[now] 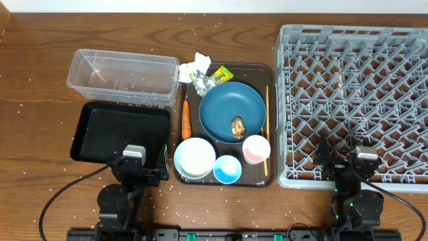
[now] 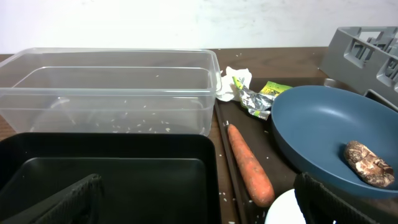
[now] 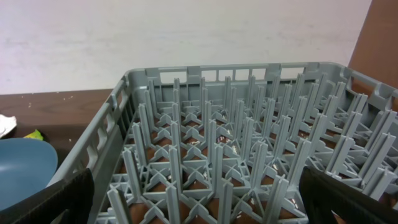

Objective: Sort waste into correct bins and load items into the dishwasher rack

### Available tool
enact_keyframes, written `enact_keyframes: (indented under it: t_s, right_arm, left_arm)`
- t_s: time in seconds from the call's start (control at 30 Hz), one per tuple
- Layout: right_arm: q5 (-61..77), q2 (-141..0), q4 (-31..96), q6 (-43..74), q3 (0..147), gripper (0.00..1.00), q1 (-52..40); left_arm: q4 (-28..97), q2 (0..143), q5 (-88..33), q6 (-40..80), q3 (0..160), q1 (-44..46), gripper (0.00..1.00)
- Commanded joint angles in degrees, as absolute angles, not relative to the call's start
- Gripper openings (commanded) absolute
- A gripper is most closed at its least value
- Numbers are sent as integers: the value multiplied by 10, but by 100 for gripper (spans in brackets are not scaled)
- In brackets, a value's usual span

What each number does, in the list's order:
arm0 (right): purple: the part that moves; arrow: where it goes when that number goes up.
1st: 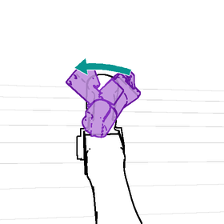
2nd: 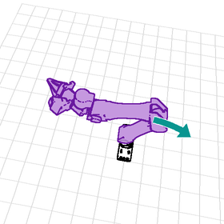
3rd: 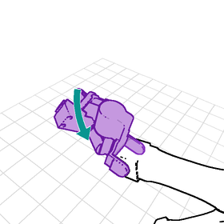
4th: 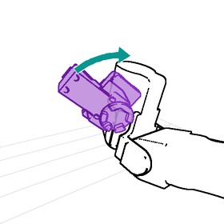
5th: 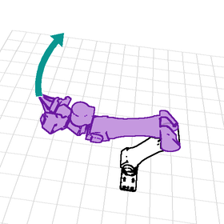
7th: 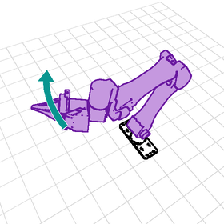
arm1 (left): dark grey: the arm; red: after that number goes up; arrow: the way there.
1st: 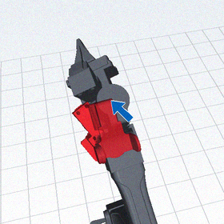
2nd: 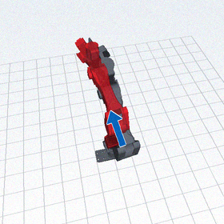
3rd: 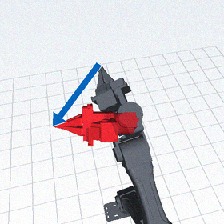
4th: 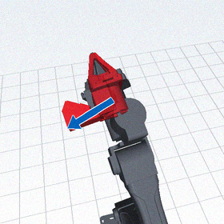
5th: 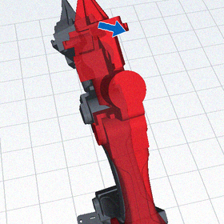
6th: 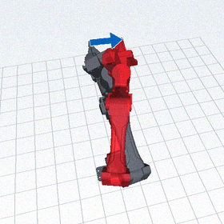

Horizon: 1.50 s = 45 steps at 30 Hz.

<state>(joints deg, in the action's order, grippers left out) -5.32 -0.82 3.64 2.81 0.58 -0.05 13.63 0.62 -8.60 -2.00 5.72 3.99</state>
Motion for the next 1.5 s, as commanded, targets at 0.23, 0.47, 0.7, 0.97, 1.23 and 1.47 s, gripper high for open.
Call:
enact_keyframes:
  t_s: [0.23,0.47,0.7,0.97,1.23,1.47]
  right_arm:
    - [-49,-3,36,34,3,99,4]
    - [-49,-3,36,33,3,99,4]
    - [-49,-3,36,34,3,99,4]
    - [-49,-3,36,34,3,99,4]
    - [-46,-3,23,34,3,99,4]
    - [30,-5,18,44,3,99,4]
  left_arm:
    - [149,3,-84,-28,47,44,98]
    - [149,3,-84,-28,47,44,98]
    - [149,3,-84,-28,47,44,98]
    - [149,3,-84,-28,47,44,98]
    - [129,3,-68,-30,47,44,98]
    - [118,3,-101,-18,47,44,98]
